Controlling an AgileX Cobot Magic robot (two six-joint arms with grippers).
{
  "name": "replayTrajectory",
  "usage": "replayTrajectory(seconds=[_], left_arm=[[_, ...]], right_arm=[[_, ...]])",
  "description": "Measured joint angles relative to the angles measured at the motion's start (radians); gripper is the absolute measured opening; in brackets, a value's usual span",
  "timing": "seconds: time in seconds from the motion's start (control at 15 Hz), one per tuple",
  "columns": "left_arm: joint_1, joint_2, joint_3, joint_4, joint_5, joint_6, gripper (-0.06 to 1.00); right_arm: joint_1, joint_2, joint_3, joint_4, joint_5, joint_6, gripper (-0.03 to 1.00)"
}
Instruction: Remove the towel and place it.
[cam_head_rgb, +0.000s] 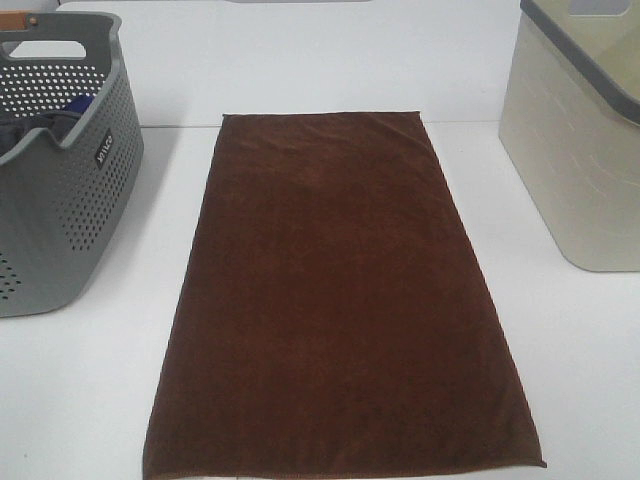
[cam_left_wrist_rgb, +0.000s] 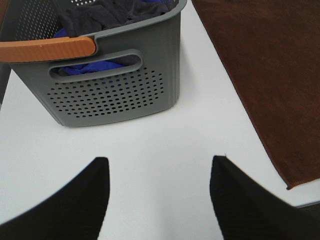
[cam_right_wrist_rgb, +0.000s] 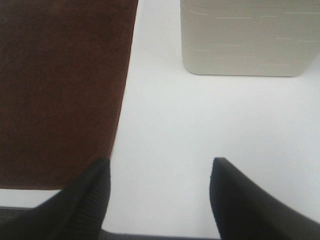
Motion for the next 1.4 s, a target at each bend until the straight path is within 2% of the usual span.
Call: replayTrajectory(seconds=[0.27, 0.53, 1.4], left_arm=[[0.000, -0.051, 0.000, 0.000, 0.000, 0.001, 0.57], [0.000, -0.051, 0.000, 0.000, 0.000, 0.002, 0.57], [0.000, -0.051, 0.000, 0.000, 0.000, 0.002, 0.57]], right_arm=[[0.000, -0.009, 0.000, 0.005, 0.000, 0.000, 0.57], [0.000, -0.108, 0.000, 0.006, 0.000, 0.000, 0.57], [0.000, -0.113, 0.000, 0.006, 0.000, 0.000, 0.57]])
